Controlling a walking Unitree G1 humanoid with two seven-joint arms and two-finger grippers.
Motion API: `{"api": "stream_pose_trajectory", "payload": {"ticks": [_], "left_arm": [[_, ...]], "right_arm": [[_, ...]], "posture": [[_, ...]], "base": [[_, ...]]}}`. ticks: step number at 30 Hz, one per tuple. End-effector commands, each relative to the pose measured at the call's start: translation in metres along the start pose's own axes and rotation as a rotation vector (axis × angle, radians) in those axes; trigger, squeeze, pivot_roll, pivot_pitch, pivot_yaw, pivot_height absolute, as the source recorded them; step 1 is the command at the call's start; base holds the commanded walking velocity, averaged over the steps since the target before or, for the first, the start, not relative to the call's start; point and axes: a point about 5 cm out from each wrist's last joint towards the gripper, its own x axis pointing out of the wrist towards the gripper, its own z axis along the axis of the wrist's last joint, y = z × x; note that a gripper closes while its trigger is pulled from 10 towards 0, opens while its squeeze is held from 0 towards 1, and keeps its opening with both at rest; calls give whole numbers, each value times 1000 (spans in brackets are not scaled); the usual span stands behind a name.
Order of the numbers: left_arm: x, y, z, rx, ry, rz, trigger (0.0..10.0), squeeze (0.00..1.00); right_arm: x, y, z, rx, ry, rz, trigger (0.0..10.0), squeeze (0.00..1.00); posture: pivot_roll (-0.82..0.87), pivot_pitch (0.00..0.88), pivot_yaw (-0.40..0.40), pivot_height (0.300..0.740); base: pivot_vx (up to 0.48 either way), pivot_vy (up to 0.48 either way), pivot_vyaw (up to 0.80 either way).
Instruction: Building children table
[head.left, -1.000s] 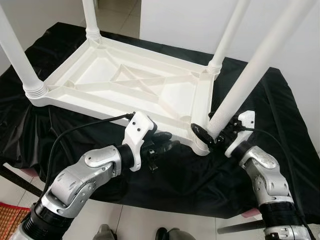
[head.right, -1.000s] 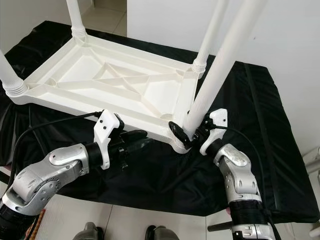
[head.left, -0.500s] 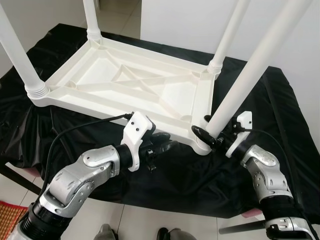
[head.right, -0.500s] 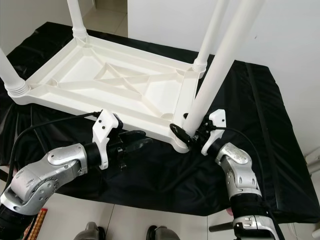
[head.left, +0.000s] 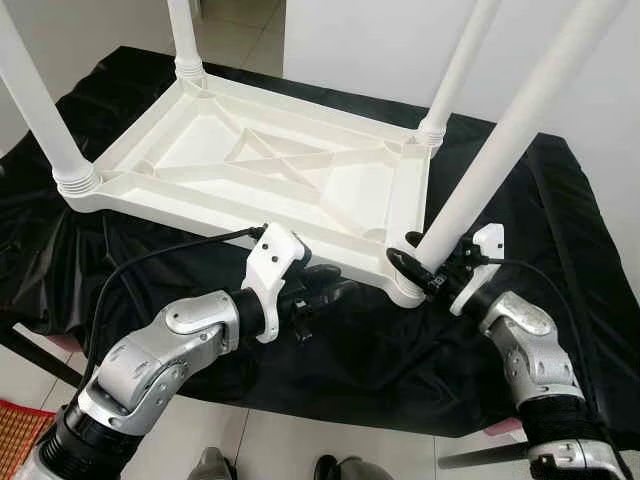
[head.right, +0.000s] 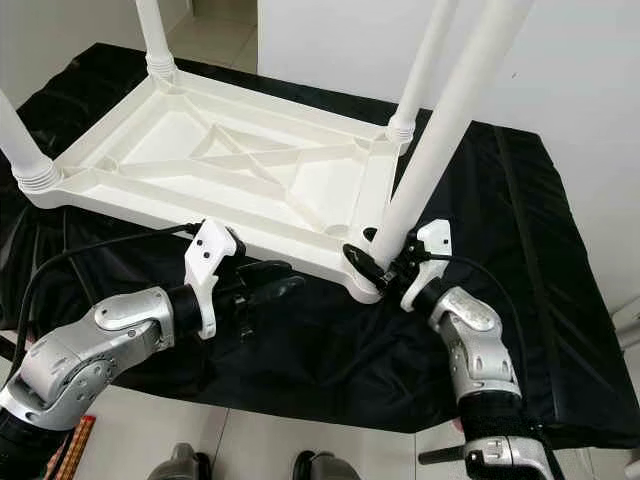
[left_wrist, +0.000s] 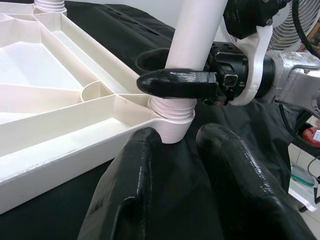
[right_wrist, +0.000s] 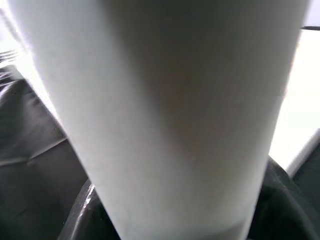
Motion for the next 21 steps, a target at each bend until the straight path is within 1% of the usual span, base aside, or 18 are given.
{"api": "stream_pose_trajectory", "payload": {"ticks": [1,5,7,11,14,20,21], "left_arm": [[1,-7,-1,-3,1,-97,10000,0],[0,-8,-1,-4,0,-94,10000,0],[0,-7,-2,-6,1,-90,10000,0],[0,-7,-1,0,3,-88,10000,0],[-2,-6,-1,2,2,-78,10000,0],[-1,-7,-1,1,1,-79,10000,0],[0,-7,0,3,-3,-77,10000,0]], "right_arm": [[-4,0,-10,26,43,-92,10000,0],[-4,4,-12,36,48,-119,10000,0],[-4,10,-14,53,41,-142,10000,0],[-4,13,-14,56,36,-159,10000,0],[-4,21,-15,64,36,-164,10000,0],[-4,18,-12,50,41,-176,10000,0],[-4,14,-10,36,45,-187,10000,0]], "posture": [[134,163,-88,740],[134,163,-88,740],[153,165,-88,740],[169,166,-91,740],[175,159,-104,740],[168,155,-108,740],[164,158,-112,740]], "base": [[0,0,0],[0,0,0],[0,0,0],[0,0,0],[0,0,0],[0,0,0],[0,0,0]]}}
